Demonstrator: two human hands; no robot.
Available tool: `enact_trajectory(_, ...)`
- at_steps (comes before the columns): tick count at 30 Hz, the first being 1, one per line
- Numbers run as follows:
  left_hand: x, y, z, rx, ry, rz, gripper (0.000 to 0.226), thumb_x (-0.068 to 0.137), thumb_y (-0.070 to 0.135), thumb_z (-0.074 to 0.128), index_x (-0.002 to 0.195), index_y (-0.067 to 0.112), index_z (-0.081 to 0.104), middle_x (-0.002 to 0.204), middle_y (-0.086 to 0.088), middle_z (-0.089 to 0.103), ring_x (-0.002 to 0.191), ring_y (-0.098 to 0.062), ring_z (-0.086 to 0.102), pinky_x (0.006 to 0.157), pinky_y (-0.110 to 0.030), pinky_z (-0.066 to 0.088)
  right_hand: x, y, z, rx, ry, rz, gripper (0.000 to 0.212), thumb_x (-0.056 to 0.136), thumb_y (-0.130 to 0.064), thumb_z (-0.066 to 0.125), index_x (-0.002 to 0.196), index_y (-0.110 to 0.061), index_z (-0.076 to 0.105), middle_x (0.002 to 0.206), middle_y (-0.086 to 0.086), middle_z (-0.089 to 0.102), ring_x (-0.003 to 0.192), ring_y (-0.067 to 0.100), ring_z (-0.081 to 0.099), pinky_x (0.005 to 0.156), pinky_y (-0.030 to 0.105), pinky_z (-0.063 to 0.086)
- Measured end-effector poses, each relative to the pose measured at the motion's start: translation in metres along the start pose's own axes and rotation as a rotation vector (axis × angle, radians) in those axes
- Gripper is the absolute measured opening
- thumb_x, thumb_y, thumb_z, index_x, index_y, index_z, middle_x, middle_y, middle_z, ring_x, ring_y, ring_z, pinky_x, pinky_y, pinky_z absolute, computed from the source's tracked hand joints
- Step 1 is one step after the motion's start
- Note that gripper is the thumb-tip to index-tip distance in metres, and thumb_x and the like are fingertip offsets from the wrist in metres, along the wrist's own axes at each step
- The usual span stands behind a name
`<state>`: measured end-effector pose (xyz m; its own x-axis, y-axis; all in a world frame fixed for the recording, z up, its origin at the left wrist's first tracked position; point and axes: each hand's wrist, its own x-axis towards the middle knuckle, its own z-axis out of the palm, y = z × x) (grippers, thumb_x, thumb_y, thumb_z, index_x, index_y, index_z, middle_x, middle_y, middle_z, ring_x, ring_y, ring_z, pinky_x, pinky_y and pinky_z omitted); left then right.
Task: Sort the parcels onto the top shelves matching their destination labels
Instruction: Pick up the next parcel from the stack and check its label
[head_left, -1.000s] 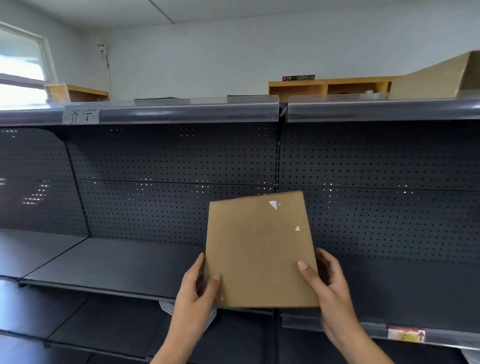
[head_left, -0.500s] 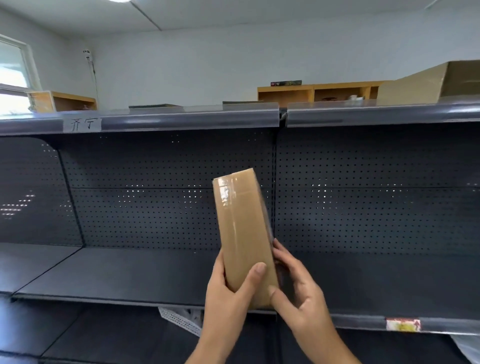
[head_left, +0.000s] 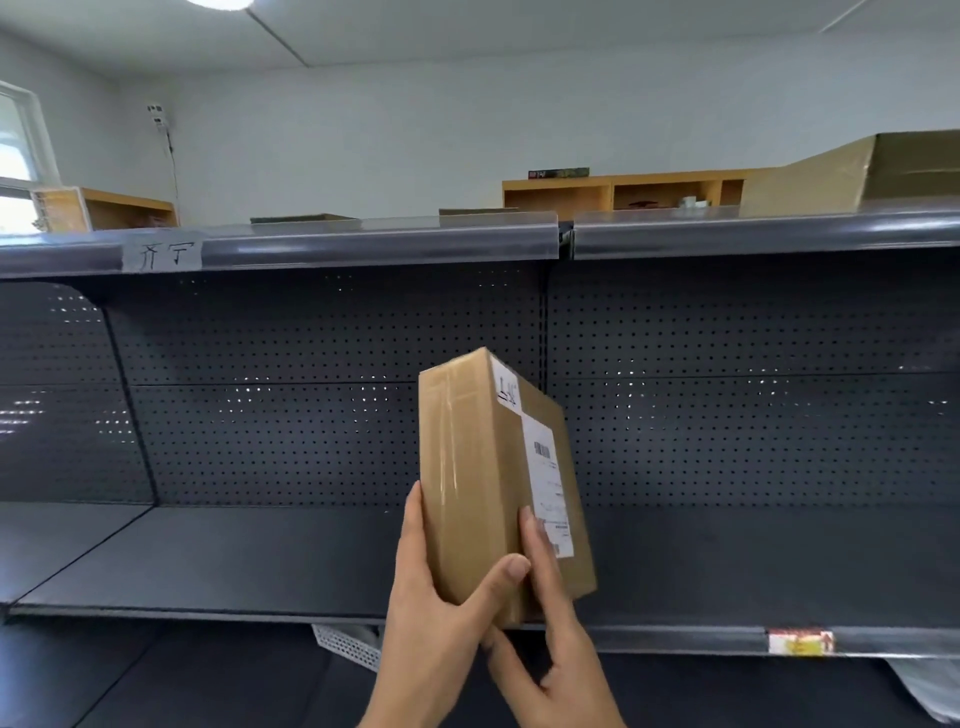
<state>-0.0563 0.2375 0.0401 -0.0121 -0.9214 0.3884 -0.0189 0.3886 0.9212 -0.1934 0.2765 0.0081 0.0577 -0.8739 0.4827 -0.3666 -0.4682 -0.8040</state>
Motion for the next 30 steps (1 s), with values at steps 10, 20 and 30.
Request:
enact_trajectory(10, 0.019, -0.009, -0.035, -0.256, 0.075, -0.044, 0.09, 0.062, 0.053, 0.084, 0.146, 0.046, 0.054, 0.142, 0.004, 0.072, 0.125, -0.014, 0.072, 0.098, -0.037, 0.06, 0.023, 0.005, -0.039, 0.054, -0.028, -0.052, 0.085, 0.103, -0.012, 0.061, 0.167, -0.045, 0.016, 0.174, -0.03, 0.016, 0.163, -0.002, 0.007, 0.135, 0.041, 0.01)
enact_trajectory(20, 0.039, -0.016, -0.062, -0.383, -0.057, -0.152, 0.078, 0.074, 0.048, 0.07, 0.148, 0.026, 0.062, 0.136, -0.008, 0.077, 0.111, -0.021, 0.078, 0.083, -0.037, 0.066, 0.048, 0.033, -0.085, 0.389, 0.139, 0.394, 0.098, 0.063, -0.076, 0.082, 0.148, -0.034, 0.054, 0.134, -0.011, 0.077, 0.121, 0.011, 0.073, 0.112, 0.044, 0.052)
enact_trajectory(30, 0.042, -0.035, -0.034, -0.323, 0.253, -0.198, 0.06, 0.108, 0.06, 0.039, 0.155, 0.025, 0.05, 0.149, 0.003, 0.063, 0.13, -0.024, 0.066, 0.111, -0.044, 0.048, 0.057, 0.028, -0.054, 0.601, 0.434, 0.423, 0.072, 0.077, -0.059, 0.08, 0.139, -0.028, 0.061, 0.123, -0.006, 0.081, 0.113, 0.018, 0.075, 0.104, 0.045, 0.057)
